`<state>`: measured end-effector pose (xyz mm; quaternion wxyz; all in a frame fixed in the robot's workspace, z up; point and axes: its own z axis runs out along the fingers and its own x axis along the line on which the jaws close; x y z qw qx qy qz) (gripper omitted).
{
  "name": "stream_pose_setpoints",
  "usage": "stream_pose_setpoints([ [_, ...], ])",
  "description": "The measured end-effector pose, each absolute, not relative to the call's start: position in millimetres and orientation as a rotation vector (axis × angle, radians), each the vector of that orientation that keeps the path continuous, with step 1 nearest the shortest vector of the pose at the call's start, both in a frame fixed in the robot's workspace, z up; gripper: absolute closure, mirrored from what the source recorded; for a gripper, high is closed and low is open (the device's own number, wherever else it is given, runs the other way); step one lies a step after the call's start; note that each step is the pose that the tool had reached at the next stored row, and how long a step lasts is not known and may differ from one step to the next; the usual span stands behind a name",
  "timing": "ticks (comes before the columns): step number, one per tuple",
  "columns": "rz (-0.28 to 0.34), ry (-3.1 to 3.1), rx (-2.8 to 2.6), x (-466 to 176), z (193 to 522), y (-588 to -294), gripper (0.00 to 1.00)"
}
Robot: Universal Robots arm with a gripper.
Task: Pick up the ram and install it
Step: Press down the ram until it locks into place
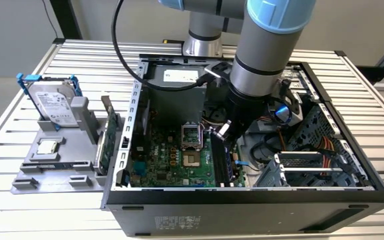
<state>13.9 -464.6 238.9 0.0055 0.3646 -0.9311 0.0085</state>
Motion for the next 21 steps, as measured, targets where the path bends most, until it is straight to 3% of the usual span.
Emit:
stream_pose_setpoints([
  [7,0.017,-2.894,1.2,13.8,239.1,-464.6,1.0],
  [13,-0.097,-2.908,1.24,13.8,239.0,-464.6,1.0],
  [21,-0.1,-2.811,1.437,13.9,239.0,-464.6,1.0],
])
